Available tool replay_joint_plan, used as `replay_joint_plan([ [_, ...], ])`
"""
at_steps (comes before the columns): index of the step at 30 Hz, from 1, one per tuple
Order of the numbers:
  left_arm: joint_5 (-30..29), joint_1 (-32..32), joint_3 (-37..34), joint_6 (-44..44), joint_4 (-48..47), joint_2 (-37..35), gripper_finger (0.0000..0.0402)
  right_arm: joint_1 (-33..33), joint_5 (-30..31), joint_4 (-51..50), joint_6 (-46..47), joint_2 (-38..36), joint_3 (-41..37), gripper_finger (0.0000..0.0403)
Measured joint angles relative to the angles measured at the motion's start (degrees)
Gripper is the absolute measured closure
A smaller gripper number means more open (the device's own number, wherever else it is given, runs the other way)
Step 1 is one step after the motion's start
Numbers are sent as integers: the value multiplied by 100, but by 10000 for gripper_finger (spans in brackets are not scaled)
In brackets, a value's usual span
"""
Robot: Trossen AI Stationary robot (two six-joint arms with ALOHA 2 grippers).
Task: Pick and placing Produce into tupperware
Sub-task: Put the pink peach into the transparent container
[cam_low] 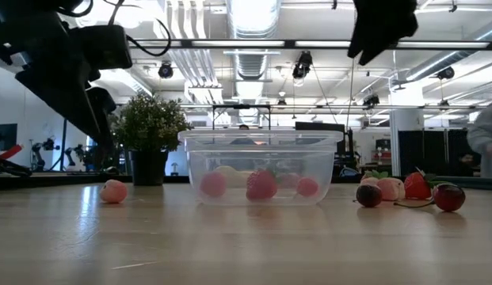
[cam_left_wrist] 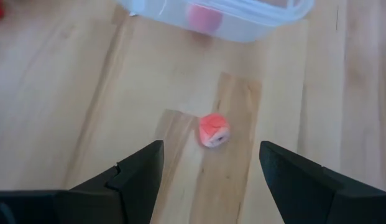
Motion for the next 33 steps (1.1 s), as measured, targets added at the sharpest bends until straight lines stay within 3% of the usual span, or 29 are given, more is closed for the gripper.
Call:
replay_joint_plan([
  [16,37,-61,-32,30,946,1159,151,93,-9,556,714,-795,-1594,158],
  [33,-393,-74,334,173,973,2100,159,87,-13,567,745,-881,-1710,159],
])
